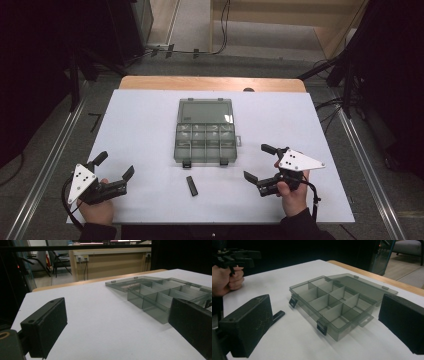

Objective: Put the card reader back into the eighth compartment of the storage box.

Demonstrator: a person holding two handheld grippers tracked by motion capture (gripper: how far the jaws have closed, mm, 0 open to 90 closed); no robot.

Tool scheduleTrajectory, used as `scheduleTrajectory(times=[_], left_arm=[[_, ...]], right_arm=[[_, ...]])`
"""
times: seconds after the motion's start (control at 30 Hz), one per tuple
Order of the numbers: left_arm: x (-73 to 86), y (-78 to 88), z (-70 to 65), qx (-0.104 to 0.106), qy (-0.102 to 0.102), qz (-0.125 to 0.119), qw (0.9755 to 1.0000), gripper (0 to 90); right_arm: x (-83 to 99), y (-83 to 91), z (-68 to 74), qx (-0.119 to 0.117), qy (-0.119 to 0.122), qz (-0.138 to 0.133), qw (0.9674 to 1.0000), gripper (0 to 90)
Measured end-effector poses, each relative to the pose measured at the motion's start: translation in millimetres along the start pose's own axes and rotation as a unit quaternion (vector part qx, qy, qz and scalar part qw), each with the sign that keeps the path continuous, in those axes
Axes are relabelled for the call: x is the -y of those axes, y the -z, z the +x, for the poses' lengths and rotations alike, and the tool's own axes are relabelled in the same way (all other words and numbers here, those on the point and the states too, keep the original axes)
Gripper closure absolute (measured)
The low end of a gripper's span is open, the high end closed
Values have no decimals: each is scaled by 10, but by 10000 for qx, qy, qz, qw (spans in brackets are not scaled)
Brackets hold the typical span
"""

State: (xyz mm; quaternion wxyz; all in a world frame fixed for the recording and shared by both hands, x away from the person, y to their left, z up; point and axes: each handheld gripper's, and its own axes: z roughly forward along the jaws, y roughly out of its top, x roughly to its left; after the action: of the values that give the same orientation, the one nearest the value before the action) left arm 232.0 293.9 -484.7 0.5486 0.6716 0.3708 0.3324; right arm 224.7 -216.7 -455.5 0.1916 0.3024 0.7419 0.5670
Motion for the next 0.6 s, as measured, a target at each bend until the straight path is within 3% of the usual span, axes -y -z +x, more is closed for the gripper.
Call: scheduleTrajectory(times=[0.37, 0.43, 0.6], left_arm=[[-1, 0, 2, 21, -7, -2, 10000, 23], [-1, -1, 2, 23, -19, -2, 10000, 22], [-2, 2, 5, 29, -19, -2, 10000, 23]], right_arm=[[-68, -262, 101, -268, -15, 33, 9996, 0], [-91, -314, 126, -260, -68, 52, 9996, 86], [-120, -395, 192, -375, -19, 142, 9992, 122]])
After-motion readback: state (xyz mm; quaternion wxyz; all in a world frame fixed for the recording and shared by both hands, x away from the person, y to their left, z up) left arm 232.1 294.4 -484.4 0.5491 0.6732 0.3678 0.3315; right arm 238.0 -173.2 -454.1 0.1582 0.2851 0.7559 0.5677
